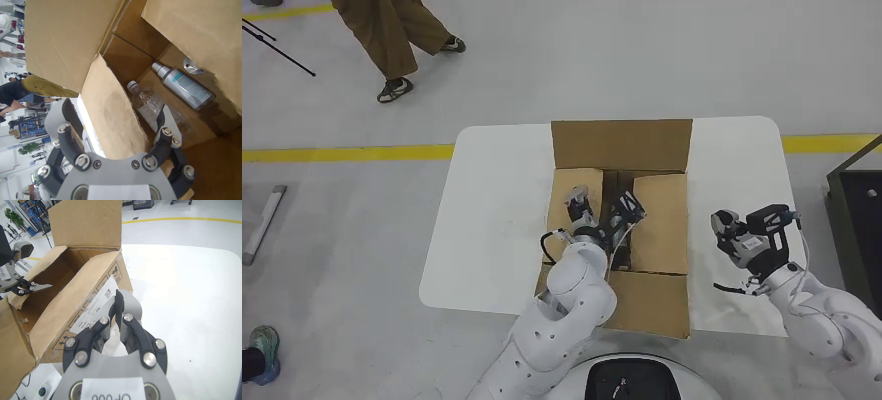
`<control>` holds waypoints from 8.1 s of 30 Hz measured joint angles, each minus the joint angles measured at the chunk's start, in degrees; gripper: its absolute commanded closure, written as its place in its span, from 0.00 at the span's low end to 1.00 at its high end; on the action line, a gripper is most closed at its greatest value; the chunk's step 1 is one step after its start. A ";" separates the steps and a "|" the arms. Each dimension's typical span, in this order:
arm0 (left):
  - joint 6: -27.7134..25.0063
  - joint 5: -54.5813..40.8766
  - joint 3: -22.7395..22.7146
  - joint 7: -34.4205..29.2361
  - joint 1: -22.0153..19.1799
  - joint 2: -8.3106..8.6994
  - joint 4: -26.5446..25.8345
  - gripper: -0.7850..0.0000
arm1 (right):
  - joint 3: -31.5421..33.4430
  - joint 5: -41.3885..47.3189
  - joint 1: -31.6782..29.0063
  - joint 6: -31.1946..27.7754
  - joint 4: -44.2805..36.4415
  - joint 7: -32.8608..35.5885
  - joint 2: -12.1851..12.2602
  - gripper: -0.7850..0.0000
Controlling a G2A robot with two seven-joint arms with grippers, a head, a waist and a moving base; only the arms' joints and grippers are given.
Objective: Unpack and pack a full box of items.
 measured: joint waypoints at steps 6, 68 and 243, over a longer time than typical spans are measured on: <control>-1.16 3.72 -0.06 -1.22 0.30 -0.35 -0.15 1.00 | 0.40 -0.28 -0.18 -0.29 -0.08 0.27 -0.43 1.00; 2.04 2.03 -20.75 -3.14 10.08 -1.65 -15.81 0.00 | 3.26 7.62 3.62 -12.10 -0.65 12.84 -3.36 1.00; -4.25 -92.28 6.71 7.32 -16.97 -12.25 23.67 0.00 | 23.81 51.85 -2.53 -10.07 7.43 29.56 -8.29 1.00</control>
